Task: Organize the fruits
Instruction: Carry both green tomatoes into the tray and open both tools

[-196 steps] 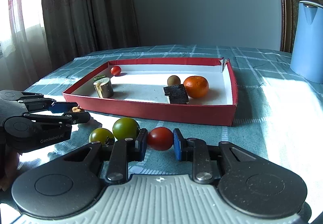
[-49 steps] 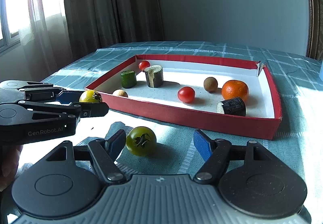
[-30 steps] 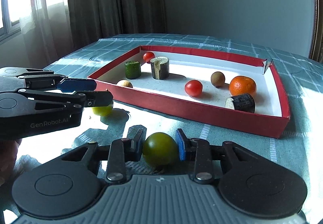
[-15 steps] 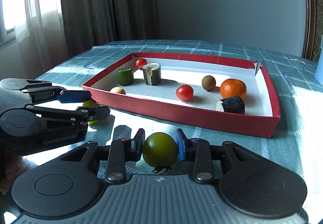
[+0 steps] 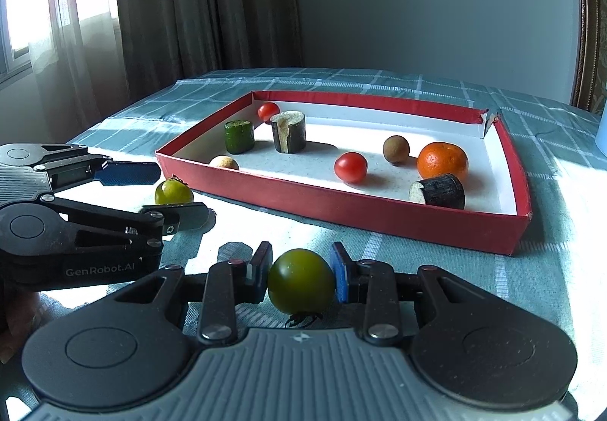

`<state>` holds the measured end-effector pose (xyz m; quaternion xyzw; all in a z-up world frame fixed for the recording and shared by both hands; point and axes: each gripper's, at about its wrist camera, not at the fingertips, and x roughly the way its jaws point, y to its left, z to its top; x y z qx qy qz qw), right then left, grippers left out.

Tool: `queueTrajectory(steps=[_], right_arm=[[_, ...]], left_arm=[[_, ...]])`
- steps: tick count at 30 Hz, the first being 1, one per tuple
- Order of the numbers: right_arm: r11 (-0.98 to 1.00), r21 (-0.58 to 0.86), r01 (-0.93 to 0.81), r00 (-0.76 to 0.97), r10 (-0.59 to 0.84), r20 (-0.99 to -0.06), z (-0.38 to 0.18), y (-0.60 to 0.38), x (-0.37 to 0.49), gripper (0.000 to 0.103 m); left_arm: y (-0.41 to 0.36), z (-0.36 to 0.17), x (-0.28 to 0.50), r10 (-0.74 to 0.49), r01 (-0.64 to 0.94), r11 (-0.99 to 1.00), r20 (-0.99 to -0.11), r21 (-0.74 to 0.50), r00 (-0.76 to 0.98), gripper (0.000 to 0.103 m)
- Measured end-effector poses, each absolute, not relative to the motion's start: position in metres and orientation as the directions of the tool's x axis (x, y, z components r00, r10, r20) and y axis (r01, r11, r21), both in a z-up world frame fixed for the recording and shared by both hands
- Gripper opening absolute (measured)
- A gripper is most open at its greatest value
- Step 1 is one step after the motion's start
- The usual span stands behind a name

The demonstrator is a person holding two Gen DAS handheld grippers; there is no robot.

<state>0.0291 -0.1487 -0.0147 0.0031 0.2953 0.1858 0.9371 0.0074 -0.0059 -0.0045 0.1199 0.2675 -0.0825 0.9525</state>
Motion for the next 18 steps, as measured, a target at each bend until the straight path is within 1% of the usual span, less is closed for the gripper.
queueTrajectory(steps=[1, 3, 6, 9, 13, 18], right_arm=[[0.930, 0.111, -0.350, 0.754, 0.350, -0.556, -0.015, -0.148, 0.029, 0.032], [0.929, 0.103, -0.355, 0.749, 0.348, -0.564, -0.016, -0.147, 0.029, 0.032], [0.930, 0.100, -0.354, 0.750, 0.346, -0.563, -0.016, -0.147, 0.028, 0.032], [0.932, 0.096, -0.350, 0.760, 0.342, -0.553, -0.015, -0.148, 0.025, 0.032], [0.936, 0.071, -0.345, 0.793, 0.331, -0.512, -0.010, -0.147, 0.019, 0.032], [0.946, 0.054, -0.321, 0.833, 0.309, -0.460, -0.002, -0.149, 0.017, 0.032]], left_arm=[[-0.006, -0.006, 0.008, -0.077, 0.210, 0.958, -0.530, 0.195, 0.844, 0.039], [-0.006, -0.006, 0.009, -0.059, 0.194, 0.960, -0.527, 0.205, 0.848, 0.030], [-0.003, -0.004, 0.008, -0.062, 0.186, 0.964, -0.521, 0.191, 0.851, 0.026], [-0.002, -0.003, 0.008, -0.062, 0.181, 0.966, -0.515, 0.183, 0.855, 0.025], [-0.003, 0.000, 0.005, -0.064, 0.176, 0.967, -0.492, 0.185, 0.868, 0.025], [-0.002, 0.011, 0.005, -0.112, 0.195, 0.972, -0.472, 0.131, 0.875, 0.025]])
